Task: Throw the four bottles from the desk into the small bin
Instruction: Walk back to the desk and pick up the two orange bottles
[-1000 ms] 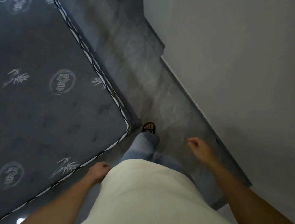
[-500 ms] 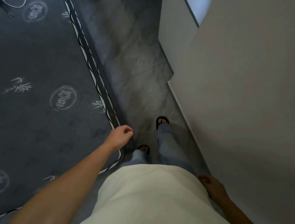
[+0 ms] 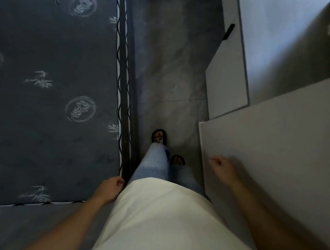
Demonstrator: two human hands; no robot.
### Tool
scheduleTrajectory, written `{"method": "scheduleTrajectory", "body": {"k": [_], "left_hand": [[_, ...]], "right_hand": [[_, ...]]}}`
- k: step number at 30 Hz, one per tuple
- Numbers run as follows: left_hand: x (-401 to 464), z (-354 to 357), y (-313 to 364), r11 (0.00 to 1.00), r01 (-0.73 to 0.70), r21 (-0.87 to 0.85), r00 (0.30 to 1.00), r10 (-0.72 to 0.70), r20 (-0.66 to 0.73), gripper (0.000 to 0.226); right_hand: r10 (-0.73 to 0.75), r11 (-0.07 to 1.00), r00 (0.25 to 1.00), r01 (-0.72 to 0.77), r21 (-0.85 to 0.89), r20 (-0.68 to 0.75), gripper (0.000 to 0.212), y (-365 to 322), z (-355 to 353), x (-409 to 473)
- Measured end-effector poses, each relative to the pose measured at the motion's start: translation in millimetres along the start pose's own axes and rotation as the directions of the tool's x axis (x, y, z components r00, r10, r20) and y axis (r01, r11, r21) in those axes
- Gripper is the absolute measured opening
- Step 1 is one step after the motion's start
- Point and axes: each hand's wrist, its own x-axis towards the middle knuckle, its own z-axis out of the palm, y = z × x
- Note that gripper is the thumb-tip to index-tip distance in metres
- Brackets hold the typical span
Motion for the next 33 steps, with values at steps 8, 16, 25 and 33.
{"method": "scheduleTrajectory", "body": {"k": [8,16,25,33], "left_hand": [[42.8,-72.2,21.8,0.977,0.172,-0.123,0.983,-0.162,0.081,0.028],[124.9,-213.0,149.8,0.988,-0.014,-0.152,0.999,0.009,-0.034,0.022],[204.4,-350.0,308.0,0.968,-0.22,-0.117,0.97,0.204,-0.135,0.023],[241.7,-405.5,347.4,0.989,-0.118,-0.092,0.988,0.107,-0.109,0.023]], "right_hand": [[-0.115,0.993,0.993,0.116,0.01,-0.024,0.023,-139.4,-41.5,93.8],[-0.002,0.992,0.999,0.007,-0.129,0.043,0.024,-179.5,-68.4,128.6],[0.254,0.961,0.963,-0.242,-0.132,0.09,0.026,-193.2,-112.9,172.7],[0.114,0.977,0.991,-0.098,-0.19,0.074,0.026,-312.9,-180.3,274.5]]}}
